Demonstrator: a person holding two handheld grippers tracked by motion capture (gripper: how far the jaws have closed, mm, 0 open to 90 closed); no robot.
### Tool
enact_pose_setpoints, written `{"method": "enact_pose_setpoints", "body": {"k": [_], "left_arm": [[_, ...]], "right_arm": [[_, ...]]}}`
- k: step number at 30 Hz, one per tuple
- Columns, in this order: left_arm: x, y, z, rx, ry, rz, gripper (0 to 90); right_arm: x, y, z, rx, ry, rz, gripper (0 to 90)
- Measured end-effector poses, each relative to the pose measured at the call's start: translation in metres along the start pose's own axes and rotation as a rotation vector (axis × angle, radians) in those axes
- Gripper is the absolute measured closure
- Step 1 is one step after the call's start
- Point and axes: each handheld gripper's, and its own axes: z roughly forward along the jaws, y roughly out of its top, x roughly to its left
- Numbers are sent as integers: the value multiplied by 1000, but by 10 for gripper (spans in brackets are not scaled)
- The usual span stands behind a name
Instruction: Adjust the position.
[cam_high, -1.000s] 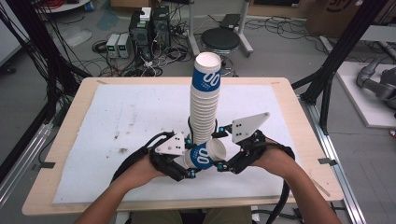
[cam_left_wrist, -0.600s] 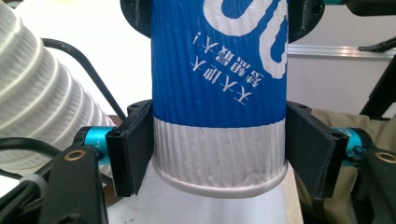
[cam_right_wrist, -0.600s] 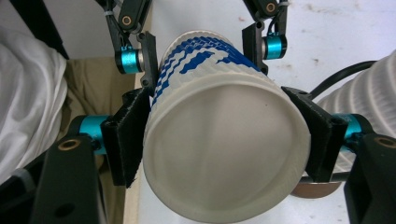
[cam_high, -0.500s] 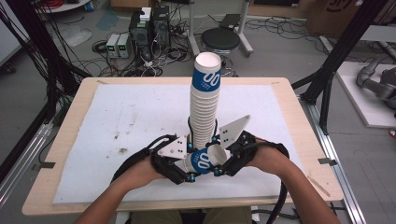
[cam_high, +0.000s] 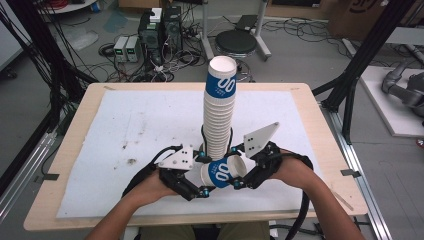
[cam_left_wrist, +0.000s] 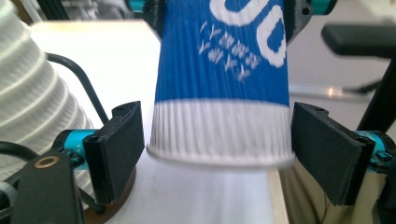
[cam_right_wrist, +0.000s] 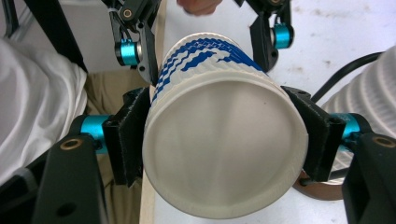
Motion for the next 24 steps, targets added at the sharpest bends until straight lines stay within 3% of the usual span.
{"method": "enact_pose_setpoints", "body": {"k": [3, 7, 11, 24], "left_arm": [[0, -2, -4, -64, 20, -21, 184], [-1, -5, -6, -90, 31, -23, 174], [0, -8, -7, -111, 41, -26, 174], [0, -18, -7, -227, 52, -73, 172]], "right_arm": [[0, -6, -5, -33, -11, 22, 291], [-1, -15, -9, -65, -25, 56, 291], [-1, -26, -16, -138, -37, 94, 292], [2, -48, -18, -253, -56, 151, 293]]}}
